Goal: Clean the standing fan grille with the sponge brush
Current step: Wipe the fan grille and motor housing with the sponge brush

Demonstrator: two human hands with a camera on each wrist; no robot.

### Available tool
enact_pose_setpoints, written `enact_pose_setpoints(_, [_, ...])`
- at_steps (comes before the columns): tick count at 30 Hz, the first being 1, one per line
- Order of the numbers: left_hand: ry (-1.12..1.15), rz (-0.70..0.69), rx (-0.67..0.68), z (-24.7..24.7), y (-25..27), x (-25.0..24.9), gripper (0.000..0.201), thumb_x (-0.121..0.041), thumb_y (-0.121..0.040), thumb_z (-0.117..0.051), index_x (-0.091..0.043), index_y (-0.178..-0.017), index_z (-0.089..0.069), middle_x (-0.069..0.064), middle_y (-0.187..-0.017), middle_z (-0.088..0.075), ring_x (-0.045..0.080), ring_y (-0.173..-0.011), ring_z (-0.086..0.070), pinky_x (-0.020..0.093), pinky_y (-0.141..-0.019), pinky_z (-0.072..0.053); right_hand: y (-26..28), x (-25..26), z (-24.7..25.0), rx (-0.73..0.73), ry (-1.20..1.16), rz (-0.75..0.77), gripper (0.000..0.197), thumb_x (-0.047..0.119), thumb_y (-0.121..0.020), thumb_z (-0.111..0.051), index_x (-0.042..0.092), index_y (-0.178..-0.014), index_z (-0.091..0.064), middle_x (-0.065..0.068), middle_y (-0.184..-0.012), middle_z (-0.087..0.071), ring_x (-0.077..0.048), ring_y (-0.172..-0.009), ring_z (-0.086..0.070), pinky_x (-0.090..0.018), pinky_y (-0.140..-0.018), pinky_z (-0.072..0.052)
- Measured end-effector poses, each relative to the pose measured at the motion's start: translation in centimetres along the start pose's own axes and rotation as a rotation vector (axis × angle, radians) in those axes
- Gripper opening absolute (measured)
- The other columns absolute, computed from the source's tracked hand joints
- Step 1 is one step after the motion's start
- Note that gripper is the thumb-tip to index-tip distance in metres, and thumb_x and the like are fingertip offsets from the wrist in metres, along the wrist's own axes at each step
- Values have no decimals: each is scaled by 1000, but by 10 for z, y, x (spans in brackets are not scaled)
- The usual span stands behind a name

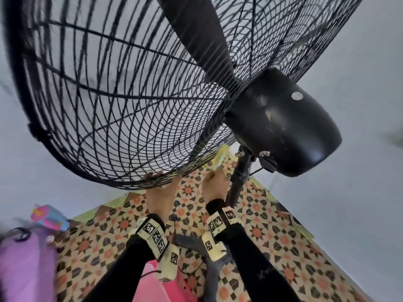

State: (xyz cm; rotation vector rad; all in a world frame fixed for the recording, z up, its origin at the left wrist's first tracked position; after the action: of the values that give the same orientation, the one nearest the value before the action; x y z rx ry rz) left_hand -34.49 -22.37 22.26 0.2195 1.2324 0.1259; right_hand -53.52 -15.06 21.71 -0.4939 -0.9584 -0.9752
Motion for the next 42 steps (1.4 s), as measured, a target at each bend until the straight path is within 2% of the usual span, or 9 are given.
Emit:
enact_pose_setpoints(4, [-47,3,19,-5,-19,24,126,-107,-39,-58,-13,-123,-65,12,-105,-74,33,-88,-74,46,-83,-62,17,-4,-1,7,-33,7,32,6,-97,-57,4,-128,-49,-8,-102,-65,-23,-91,-67,-22,-69,-55])
enact_pose_setpoints(8, [-15,-42,153,3,9,-8,81,-74,-78,-72,-4,-121,-68,9,-100,-70,27,-92,-66,28,-83,-42,10,2,-2,153,60,-104,41,8,-100,-56,0,-139,-46,-20,-132,-59,-35,-119,-59,-21,-85,-55])
enact_pose_setpoints(14, [-92,12,167,2,9,-9,45,-63,-91,-66,-21,-88,-52,-7,-80,-48,12,-67,-47,16,-64,-36,13,17,16,-99,105,10,46,11,-102,-46,6,-148,-39,-12,-89,-65,-31,-86,-69,-33,-70,-49])
enact_pose_setpoints(17, [-32,-31,153,1,5,-7,79,-66,-84,-72,-3,-130,-57,12,-125,-67,32,-112,-63,32,-99,-46,8,11,6,103,193,-35,41,15,-101,-50,3,-140,-48,-20,-122,-63,-38,-115,-61,-40,-94,-50])
enact_pose_setpoints(21, [-35,-37,127,0,7,-8,99,-75,-78,-72,-3,-142,-52,17,-140,-61,38,-130,-56,43,-115,-42,9,23,22,-115,63,21,46,18,-106,-43,3,-148,-39,-23,-112,-67,-39,-105,-64,-44,-85,-52])
enact_pose_setpoints(28, [24,-108,96,2,8,-9,64,-45,-87,-79,-8,-135,-58,5,-129,-65,14,-109,-55,18,-97,-37,6,-1,-5,108,74,-100,37,16,-105,-44,3,-139,-48,-19,-128,-62,-36,-113,-63,-38,-92,-53])
enact_pose_setpoints(33, [57,-107,78,0,11,-14,51,-38,-89,-80,-13,-127,-56,-12,-105,-53,8,-92,-50,20,-89,-37,23,21,16,-175,-35,110,25,13,-105,-45,2,-126,-52,-3,-74,-64,-20,-60,-63,-17,-48,-41])
enact_pose_setpoints(37, [9,-128,104,2,13,-12,36,-42,-88,-78,-28,-84,-45,-14,-80,-46,4,-68,-43,17,-74,-45,8,2,-1,82,4,-104,32,12,-104,-47,5,-135,-47,-7,-94,-65,-24,-84,-71,-29,-69,-58])
enact_pose_setpoints(42, [25,-79,124,2,27,-23,47,-37,-95,-74,-14,-127,-48,9,-127,-58,23,-114,-55,28,-101,-39,34,29,28,-96,15,105,25,9,-104,-47,-1,-126,-49,-9,-80,-66,-19,-65,-64,-7,-47,-38])
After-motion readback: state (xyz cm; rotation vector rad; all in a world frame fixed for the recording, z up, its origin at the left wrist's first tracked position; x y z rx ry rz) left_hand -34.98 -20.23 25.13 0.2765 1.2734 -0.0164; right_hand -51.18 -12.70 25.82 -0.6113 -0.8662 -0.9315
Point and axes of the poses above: each hand's wrist, its own y-axis away from the middle knuckle, its own z-axis out of the back of the hand, x = y × z, the point moved 6 cm from there along -y, towards the middle knuckle
